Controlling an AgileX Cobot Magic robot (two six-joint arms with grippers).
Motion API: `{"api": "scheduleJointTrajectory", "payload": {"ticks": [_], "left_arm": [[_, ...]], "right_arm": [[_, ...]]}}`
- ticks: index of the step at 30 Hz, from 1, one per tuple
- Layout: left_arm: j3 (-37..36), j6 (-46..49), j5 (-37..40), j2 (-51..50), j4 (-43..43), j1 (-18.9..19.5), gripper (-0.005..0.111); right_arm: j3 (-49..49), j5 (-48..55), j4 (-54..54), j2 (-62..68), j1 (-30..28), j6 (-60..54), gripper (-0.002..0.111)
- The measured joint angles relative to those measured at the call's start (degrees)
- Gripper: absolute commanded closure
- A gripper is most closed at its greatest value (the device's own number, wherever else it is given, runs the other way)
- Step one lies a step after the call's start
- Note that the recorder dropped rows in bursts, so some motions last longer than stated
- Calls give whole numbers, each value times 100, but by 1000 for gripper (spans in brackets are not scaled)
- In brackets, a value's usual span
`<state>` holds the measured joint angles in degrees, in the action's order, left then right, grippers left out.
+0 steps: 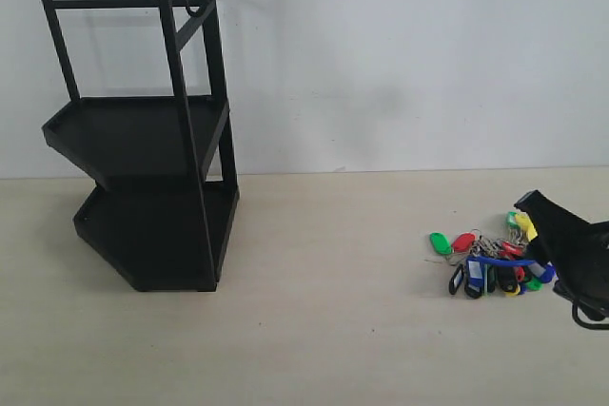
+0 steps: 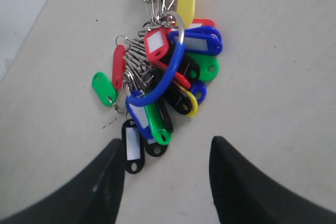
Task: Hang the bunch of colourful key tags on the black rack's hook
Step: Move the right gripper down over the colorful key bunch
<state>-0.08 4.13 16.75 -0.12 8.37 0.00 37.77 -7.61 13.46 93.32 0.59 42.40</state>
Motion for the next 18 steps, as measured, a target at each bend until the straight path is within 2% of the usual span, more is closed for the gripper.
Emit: {"api": "scheduleJointTrajectory", "payload": {"ticks": [18], "left_arm": [[0, 0, 0, 0, 0, 0, 102]], "right_arm": [[388, -700, 0, 1079, 0, 652, 61]]}}
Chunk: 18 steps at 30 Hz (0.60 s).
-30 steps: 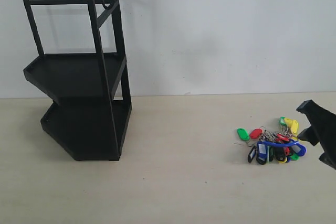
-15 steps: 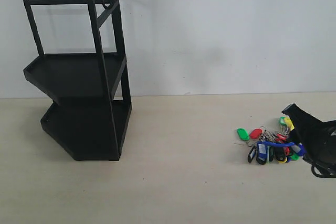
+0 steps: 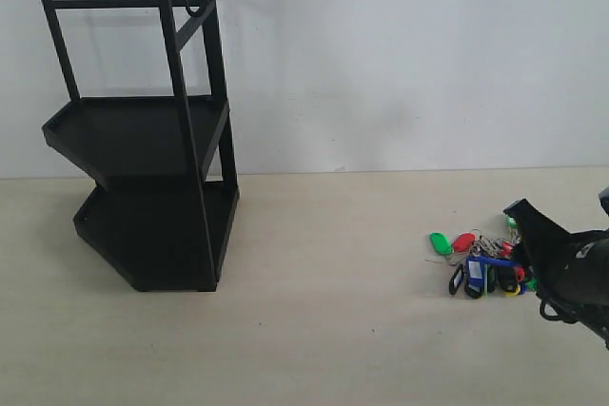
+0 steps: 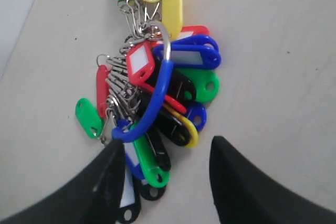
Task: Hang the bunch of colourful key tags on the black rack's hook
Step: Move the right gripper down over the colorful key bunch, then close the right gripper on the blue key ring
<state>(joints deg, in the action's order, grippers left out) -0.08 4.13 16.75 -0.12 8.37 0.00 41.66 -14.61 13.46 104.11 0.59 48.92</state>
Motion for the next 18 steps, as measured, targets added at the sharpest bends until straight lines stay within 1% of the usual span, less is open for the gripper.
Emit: {"api": "scheduleJointTrajectory", "payload": {"ticks": [15, 17, 18], "left_arm": [[0, 0, 0, 0, 0, 0, 102], [0, 0, 0, 0, 0, 0, 102], [0, 0, 0, 0, 0, 0, 102]], "right_arm": [[597, -296, -52, 763, 0, 93, 61], [623, -383, -56, 830, 0, 106, 63], [618, -406, -56, 840, 0, 106, 66]]}}
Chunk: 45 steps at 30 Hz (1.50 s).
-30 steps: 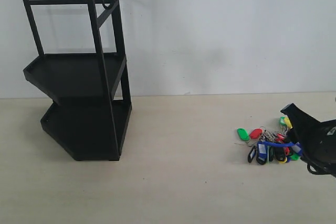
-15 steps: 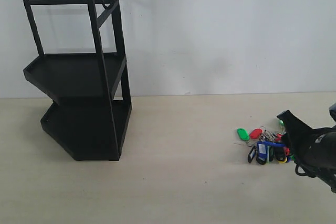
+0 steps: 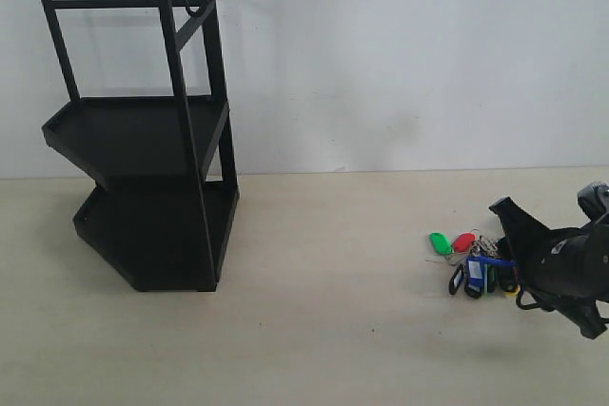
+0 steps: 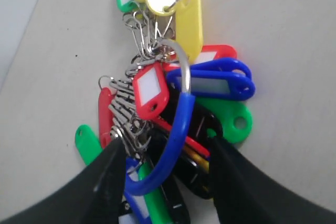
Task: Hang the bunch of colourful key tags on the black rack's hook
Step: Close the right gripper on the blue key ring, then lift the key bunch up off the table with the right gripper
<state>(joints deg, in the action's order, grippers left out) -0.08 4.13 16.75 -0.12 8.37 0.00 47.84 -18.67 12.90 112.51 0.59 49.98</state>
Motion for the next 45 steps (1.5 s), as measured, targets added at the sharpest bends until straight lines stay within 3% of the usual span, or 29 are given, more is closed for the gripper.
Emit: {"api": "scheduleJointTrajectory", "payload": {"ticks": [2, 5, 6, 18, 27, 39, 41, 45], "left_arm": [[0, 0, 0, 0, 0, 0, 102], [0, 0, 0, 0, 0, 0, 102], [0, 0, 0, 0, 0, 0, 102], [0, 0, 0, 0, 0, 0, 102], [0, 0, 0, 0, 0, 0, 102], [0, 0, 0, 0, 0, 0, 102], [0, 0, 0, 0, 0, 0, 102], [0, 0, 0, 0, 0, 0, 102]], "right_arm": [[8, -54, 0, 0, 0, 0, 78], [8, -75, 0, 0, 0, -23, 105], [8, -75, -9, 0, 0, -36, 108], [8, 326, -91, -219, 0, -1141, 108], [8, 1356, -221, -2197, 0, -2991, 108], [8, 2952, -244, -4767, 13, -4531, 108], [8, 3380, -267, -4965, 117, -5333, 108], [8, 3691, -245, -5096, 117, -5131, 108]]}}
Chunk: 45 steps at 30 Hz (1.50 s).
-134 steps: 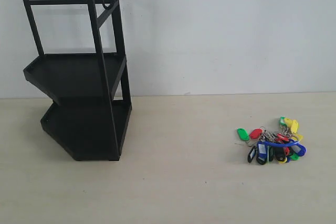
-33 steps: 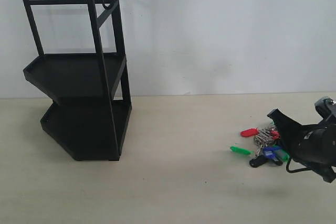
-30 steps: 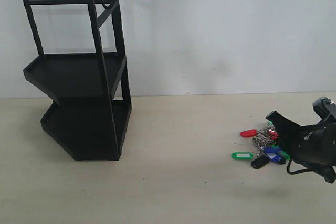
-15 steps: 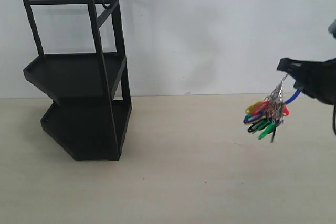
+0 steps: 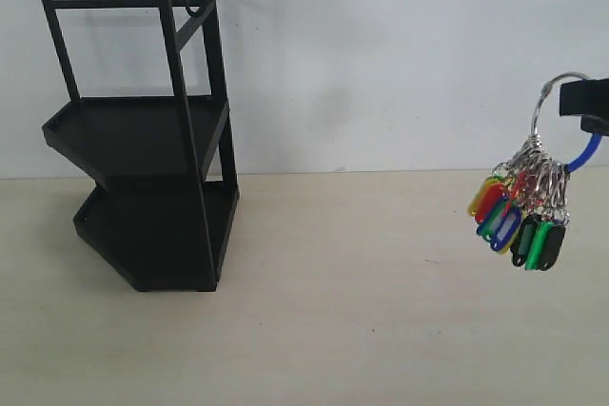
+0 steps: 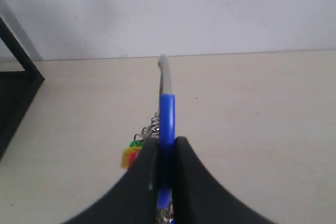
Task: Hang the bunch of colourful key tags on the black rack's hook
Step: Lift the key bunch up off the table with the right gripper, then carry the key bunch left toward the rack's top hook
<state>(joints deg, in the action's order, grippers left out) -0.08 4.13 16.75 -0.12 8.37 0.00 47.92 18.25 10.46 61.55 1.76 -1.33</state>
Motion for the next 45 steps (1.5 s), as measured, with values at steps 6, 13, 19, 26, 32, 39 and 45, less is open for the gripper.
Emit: {"api": "scheduleJointTrajectory", "payload": {"ticks": [6, 13, 19, 26, 32, 39, 45], "left_arm": [[0, 0, 0, 0, 0, 0, 102], [0, 0, 0, 0, 0, 0, 102], [0, 0, 0, 0, 0, 0, 102], [0, 0, 0, 0, 0, 0, 102], [0, 0, 0, 0, 0, 0, 102], [0, 0, 0, 0, 0, 0, 102], [0, 0, 0, 0, 0, 0, 102]], "right_arm": [[166, 686, -256, -19, 324, -490, 108], [355, 968, -688, -28, 192, -225, 108], [358, 957, -901, -28, 179, 133, 108], [368, 892, -997, -32, 271, 101, 109], [368, 779, -984, -32, 456, -93, 109], [378, 648, -988, -32, 498, 190, 109], [378, 580, -980, -32, 767, -5, 109]]}}
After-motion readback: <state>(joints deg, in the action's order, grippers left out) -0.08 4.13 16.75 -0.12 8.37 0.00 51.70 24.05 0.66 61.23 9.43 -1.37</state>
